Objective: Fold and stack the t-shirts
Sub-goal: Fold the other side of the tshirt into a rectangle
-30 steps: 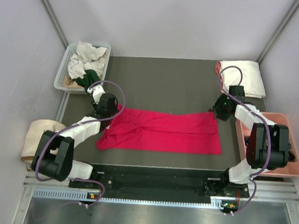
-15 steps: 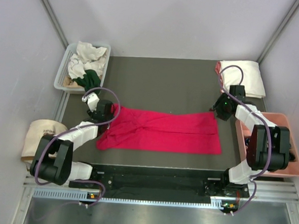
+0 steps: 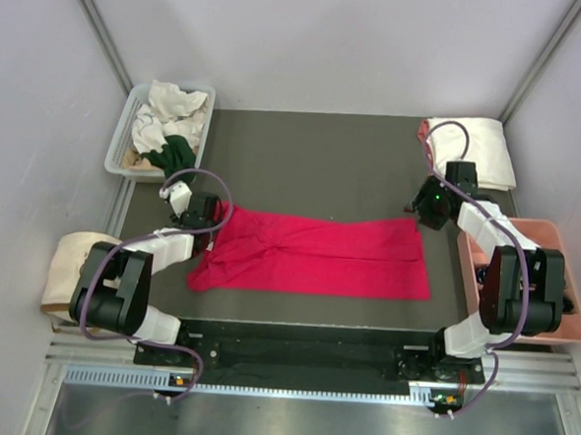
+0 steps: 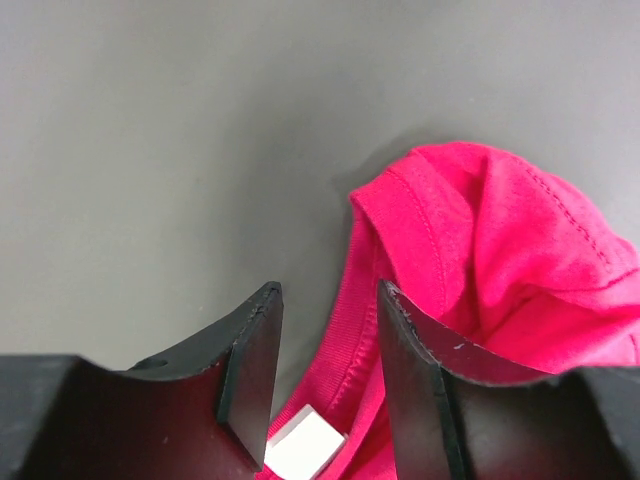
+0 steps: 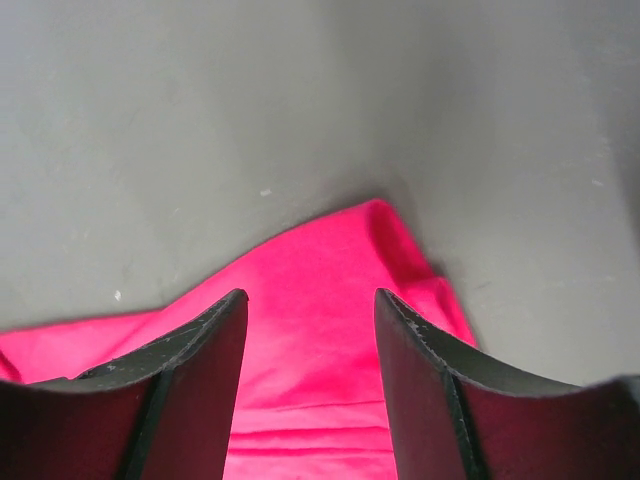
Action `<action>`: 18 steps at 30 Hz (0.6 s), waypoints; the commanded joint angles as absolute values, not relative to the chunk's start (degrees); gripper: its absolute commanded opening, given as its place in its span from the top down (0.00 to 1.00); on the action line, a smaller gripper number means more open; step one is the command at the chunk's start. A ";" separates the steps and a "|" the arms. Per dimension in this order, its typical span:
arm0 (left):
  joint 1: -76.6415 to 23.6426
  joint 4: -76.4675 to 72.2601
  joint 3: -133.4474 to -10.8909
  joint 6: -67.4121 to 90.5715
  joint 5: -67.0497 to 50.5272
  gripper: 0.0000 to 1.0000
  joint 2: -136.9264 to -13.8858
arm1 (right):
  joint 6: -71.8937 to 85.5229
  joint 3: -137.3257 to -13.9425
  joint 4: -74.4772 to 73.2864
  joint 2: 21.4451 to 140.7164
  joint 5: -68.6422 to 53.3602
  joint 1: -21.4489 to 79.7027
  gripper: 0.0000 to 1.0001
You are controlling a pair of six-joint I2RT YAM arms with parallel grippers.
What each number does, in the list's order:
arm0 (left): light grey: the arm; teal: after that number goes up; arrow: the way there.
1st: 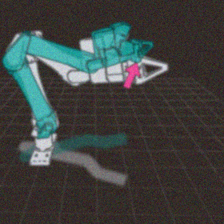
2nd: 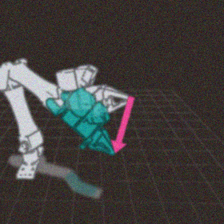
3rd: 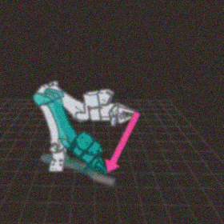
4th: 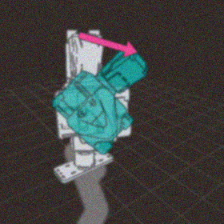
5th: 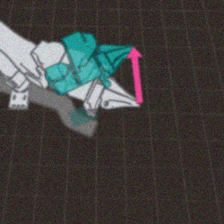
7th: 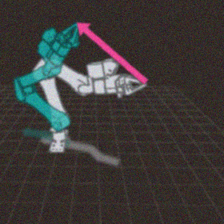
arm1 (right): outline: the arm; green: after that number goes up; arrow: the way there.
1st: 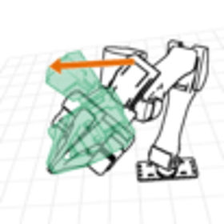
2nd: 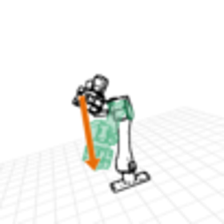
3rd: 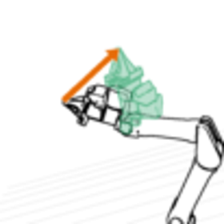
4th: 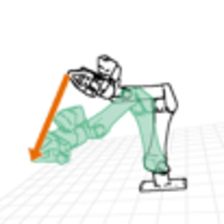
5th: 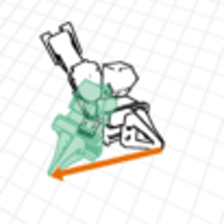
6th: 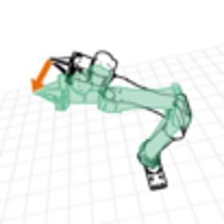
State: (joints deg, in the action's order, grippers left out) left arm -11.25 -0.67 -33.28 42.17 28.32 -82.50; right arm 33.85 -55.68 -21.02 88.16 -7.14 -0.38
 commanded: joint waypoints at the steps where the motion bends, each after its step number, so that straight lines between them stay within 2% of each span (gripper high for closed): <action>1: -10.99 -0.71 -35.16 42.89 28.04 0.52 -79.29 | 27.87 -65.27 -20.65 92.08 -11.60 4.74 0.46; 6: -10.99 4.13 -35.51 42.71 29.09 0.45 -71.03 | 22.07 -76.88 -21.18 102.72 -19.76 9.14 0.43; 8: -10.99 5.18 -35.51 42.45 28.48 0.39 -67.35 | 18.48 -84.35 -21.61 109.92 -24.94 10.02 0.41; 11: -10.99 7.82 -35.68 42.36 25.85 0.24 -63.13 | 12.76 -96.74 -26.27 120.88 -33.90 9.93 0.39; 14: -10.99 9.05 -35.07 42.36 24.70 0.14 -59.69 | 9.24 -105.54 -27.77 127.25 -40.77 10.19 0.38; 18: -10.99 10.19 -34.63 42.10 25.40 0.13 -57.13 | 5.89 -114.33 -33.04 136.82 -44.03 11.51 0.34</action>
